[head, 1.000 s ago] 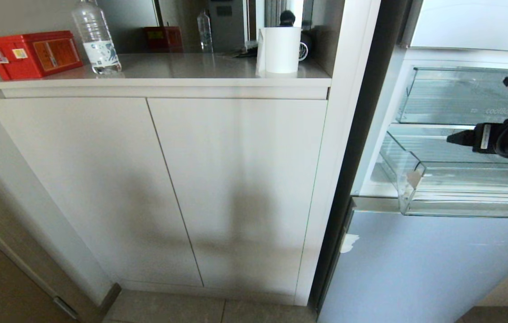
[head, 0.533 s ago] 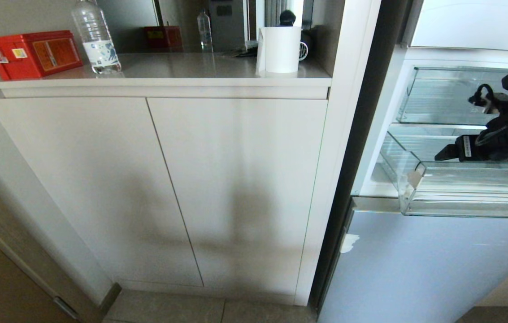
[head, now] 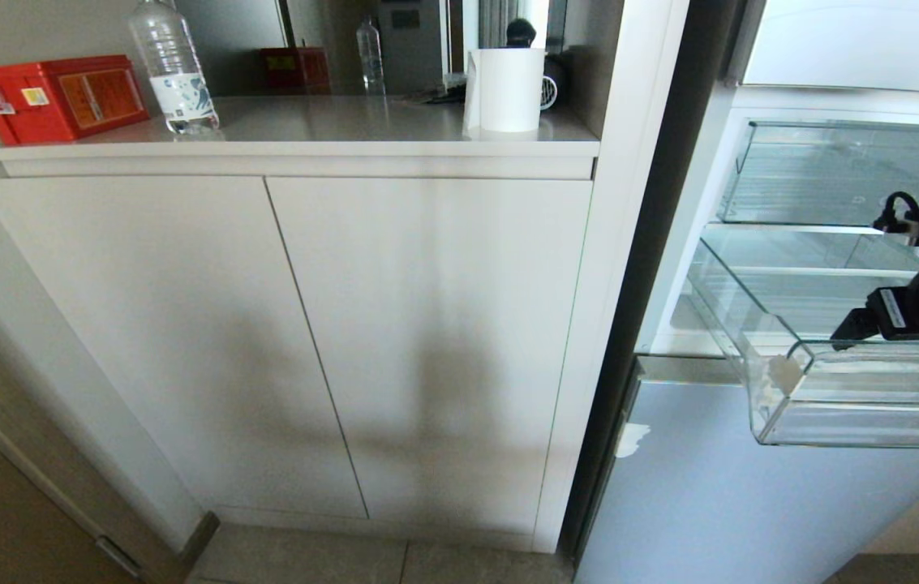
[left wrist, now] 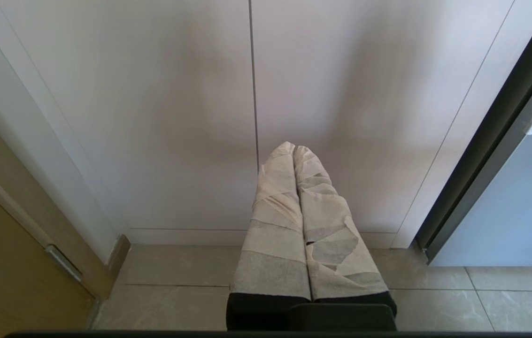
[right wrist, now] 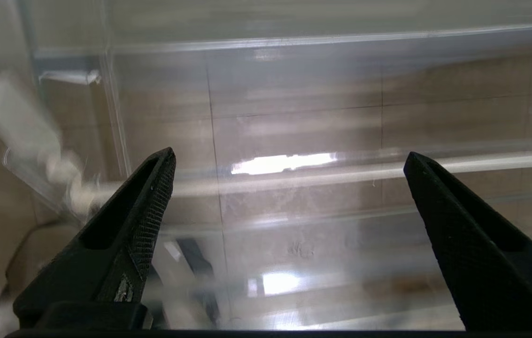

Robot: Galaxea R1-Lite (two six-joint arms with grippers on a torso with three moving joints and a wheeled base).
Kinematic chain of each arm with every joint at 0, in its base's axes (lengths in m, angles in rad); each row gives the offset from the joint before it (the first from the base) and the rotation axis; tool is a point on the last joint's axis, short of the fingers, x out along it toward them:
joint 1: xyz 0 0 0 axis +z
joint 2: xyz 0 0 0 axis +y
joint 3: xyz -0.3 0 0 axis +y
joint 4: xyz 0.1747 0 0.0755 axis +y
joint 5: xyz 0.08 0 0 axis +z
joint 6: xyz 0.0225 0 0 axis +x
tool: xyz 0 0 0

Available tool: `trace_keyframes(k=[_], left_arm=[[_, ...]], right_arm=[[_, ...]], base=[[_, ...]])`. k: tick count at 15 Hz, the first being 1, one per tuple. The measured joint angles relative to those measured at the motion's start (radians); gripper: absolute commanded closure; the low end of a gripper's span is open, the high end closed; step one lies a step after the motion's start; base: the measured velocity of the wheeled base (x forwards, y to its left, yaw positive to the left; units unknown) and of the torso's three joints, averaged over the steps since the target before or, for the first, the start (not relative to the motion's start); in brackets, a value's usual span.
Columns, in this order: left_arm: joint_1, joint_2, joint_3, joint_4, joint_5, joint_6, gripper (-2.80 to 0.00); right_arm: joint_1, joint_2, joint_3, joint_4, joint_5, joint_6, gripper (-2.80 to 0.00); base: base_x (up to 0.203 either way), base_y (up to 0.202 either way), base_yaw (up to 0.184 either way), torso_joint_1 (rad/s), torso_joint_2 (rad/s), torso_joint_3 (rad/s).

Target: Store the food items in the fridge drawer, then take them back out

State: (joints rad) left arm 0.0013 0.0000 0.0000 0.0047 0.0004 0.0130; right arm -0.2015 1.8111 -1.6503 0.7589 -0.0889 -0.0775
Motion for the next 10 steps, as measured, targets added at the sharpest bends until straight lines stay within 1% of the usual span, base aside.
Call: trace_keyframes(k=[2, 4, 7, 10], left_arm=[[0.0, 0.0, 0.0, 0.0, 0.0, 0.0, 0.0], [0.0, 0.0, 0.0, 0.0, 0.0, 0.0, 0.0], [0.0, 0.0, 0.0, 0.0, 0.0, 0.0, 0.0], [0.0, 0.0, 0.0, 0.0, 0.0, 0.0, 0.0]], right_arm=[[-0.013, -0.065, 0.052, -0.002, 0.002, -0.015, -2.8], [-0.034, -0.105, 0.068, -0.008, 0.002, -0.018, -2.8], [-0.063, -0.089, 0.042, -0.044, 0.002, -0.006, -2.8], [-0.108, -0.039, 0.03, -0.116, 0.006, -0.004, -2.8]], base=[[0.0, 0.0, 0.0, 0.0, 0.0, 0.0], [0.0, 0.0, 0.0, 0.0, 0.0, 0.0], [0.0, 0.0, 0.0, 0.0, 0.0, 0.0], [0.0, 0.0, 0.0, 0.0, 0.0, 0.0]])
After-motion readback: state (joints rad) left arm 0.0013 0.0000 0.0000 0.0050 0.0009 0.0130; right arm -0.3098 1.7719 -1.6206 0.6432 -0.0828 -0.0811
